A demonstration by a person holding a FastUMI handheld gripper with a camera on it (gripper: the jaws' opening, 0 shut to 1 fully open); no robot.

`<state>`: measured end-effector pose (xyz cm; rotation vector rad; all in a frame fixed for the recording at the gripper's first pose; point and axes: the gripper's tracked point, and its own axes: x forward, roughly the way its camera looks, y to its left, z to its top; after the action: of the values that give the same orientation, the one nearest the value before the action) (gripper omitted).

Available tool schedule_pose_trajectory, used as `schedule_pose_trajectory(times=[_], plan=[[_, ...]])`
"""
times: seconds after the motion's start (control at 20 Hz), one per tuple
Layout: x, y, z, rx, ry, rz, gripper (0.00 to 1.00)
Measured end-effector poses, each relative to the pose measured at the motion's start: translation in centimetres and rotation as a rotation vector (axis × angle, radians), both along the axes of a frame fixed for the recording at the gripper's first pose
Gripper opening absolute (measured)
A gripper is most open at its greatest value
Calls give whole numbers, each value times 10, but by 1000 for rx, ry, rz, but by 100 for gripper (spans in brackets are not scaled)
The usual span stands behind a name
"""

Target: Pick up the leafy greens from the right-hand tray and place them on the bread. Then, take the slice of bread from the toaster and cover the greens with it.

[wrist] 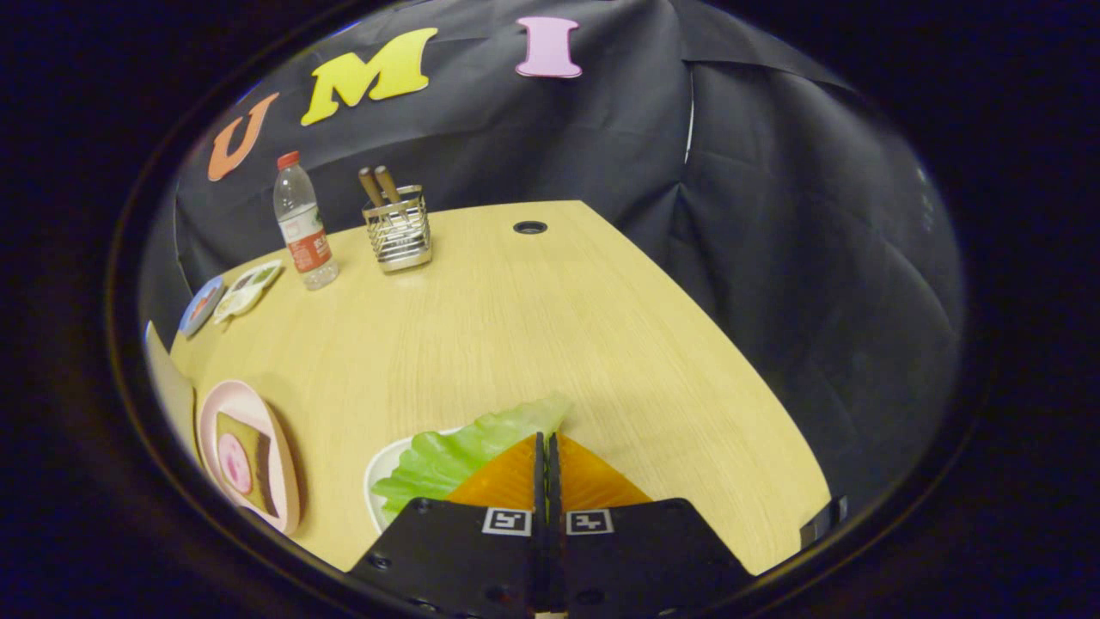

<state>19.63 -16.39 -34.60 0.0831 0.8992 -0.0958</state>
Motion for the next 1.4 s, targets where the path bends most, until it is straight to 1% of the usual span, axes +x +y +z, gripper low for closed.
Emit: schedule_pose_trajectory(times=[0.2, 0.3, 0.4, 0.6, 0.75, 0.95, 1.1, 1.4], plan=[[-5, 13, 38, -16, -60, 16, 0], [-8, 24, 58, -6, -94, 42, 0], [-9, 25, 76, -38, -135, 61, 0], [-23, 45, 96, -51, -141, 105, 0], [-31, 69, 115, -55, -183, 159, 0], [-44, 103, 136, -47, -208, 194, 0], [-54, 137, 153, -34, -232, 258, 0], [-89, 222, 175, -39, -279, 448, 0]])
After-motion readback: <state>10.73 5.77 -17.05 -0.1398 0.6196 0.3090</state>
